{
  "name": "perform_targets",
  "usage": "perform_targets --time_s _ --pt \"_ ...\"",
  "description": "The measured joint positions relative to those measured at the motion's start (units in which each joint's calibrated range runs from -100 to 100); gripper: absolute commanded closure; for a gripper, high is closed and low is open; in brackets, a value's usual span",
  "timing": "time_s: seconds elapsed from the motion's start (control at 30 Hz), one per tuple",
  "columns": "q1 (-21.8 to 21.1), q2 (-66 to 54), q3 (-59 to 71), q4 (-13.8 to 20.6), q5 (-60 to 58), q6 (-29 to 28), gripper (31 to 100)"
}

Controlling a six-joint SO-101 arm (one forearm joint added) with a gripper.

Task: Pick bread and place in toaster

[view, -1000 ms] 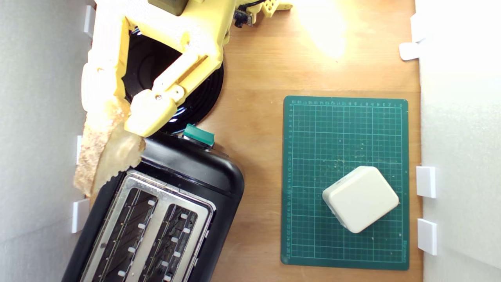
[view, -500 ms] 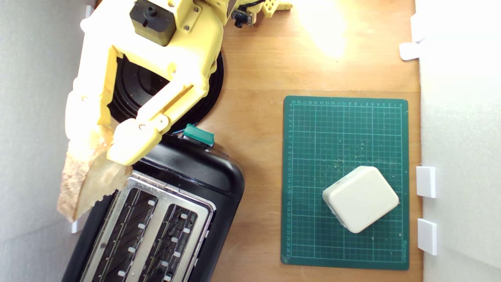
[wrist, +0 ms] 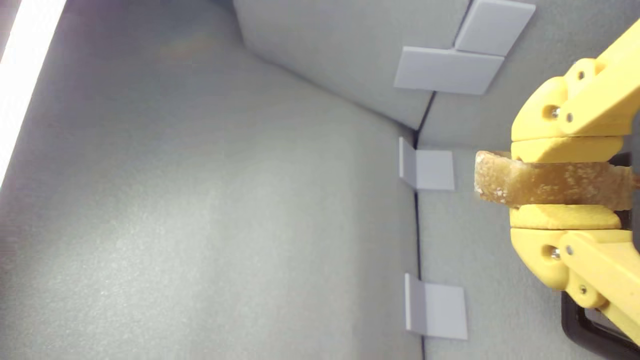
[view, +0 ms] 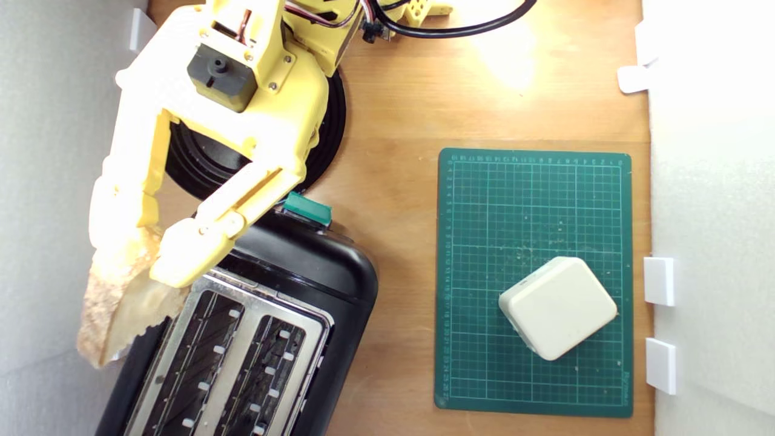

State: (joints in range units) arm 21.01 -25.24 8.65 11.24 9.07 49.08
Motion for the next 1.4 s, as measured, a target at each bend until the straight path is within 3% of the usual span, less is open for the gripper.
perform_targets --time_s 0.4,0.53,0.67,0.87,1.03,1.2,1.4 --pt "0.0 2.9 0.0 0.1 -5.0 0.0 83.4" --pt "0.0 3.9 0.1 2.8 -5.0 -0.9 83.4" --pt "0.0 4.1 0.1 7.6 -5.1 -3.6 83.4" --pt "0.0 5.0 0.1 9.1 -5.1 -4.5 83.4" --pt "0.0 5.1 0.1 9.0 -5.1 -3.9 83.4" --pt "-0.1 5.9 1.3 2.6 -5.1 0.7 83.4" --pt "-0.5 6.0 1.5 1.2 -5.1 2.0 83.4"
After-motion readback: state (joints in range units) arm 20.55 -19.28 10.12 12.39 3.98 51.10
